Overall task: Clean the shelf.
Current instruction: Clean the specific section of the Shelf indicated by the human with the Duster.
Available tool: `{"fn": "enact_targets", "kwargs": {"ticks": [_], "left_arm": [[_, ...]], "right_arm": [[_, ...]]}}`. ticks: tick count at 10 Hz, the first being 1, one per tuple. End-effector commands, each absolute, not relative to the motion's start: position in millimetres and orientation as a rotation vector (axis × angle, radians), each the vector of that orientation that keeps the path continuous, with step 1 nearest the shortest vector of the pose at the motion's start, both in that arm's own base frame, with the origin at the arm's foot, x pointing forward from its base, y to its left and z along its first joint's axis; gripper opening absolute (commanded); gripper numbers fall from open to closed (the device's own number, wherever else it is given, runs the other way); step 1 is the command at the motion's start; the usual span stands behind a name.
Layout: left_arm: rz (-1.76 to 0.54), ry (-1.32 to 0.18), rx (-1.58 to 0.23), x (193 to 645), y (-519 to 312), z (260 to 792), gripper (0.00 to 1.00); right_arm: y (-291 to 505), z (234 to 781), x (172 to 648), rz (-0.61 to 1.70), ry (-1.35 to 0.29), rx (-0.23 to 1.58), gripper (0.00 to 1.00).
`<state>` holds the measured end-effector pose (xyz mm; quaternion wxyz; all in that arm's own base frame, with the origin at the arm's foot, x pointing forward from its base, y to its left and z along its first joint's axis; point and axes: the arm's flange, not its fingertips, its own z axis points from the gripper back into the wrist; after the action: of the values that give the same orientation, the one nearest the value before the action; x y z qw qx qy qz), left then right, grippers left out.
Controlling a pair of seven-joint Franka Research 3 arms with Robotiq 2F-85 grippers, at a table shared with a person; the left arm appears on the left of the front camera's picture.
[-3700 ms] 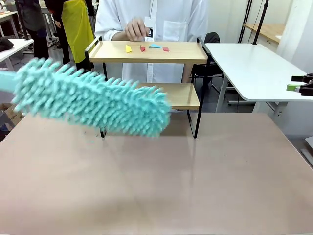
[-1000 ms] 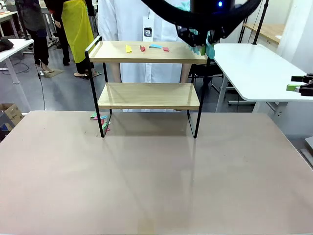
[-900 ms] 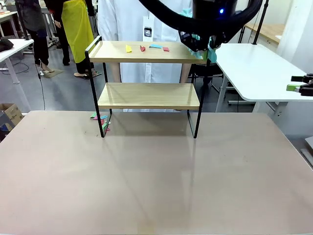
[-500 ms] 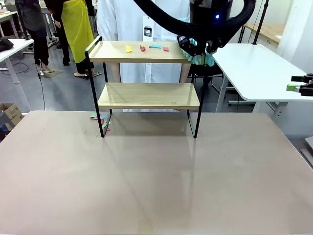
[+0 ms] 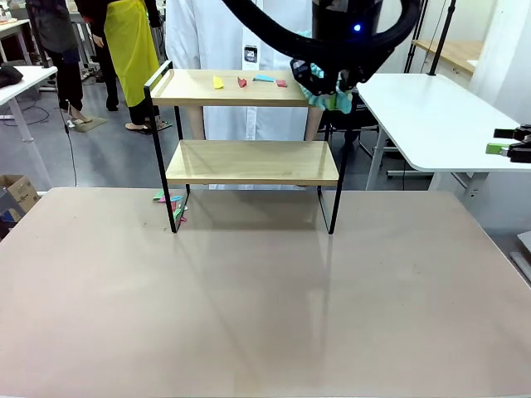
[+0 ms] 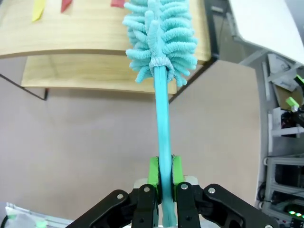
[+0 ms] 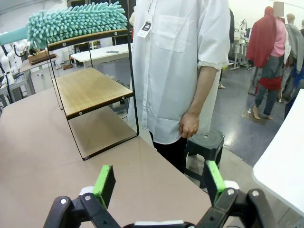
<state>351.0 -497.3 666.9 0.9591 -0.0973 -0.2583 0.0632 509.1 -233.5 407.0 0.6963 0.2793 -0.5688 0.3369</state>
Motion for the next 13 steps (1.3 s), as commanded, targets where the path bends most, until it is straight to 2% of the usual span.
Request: {"fn": "enact_targets", "kwargs": {"ticks": [1, 7, 13], "left_arm": [[0.111, -0.475, -0.154, 361.1, -475.8, 682.4, 0.13], [0.150, -0.405, -0.027, 385.7, -401.6, 680.0, 0.13], [0.259, -0.432, 0.198, 367.8, -301.5, 672.7, 0.13]], "right_arm": [[-231.8, 410.6, 509.3, 0.756, -1.257, 0.613, 1.00], [-231.8, 410.6, 509.3, 0.756, -1.257, 0.613, 1.00], [-231.8, 410.6, 509.3, 0.756, -1.257, 0.613, 1.00]]}}
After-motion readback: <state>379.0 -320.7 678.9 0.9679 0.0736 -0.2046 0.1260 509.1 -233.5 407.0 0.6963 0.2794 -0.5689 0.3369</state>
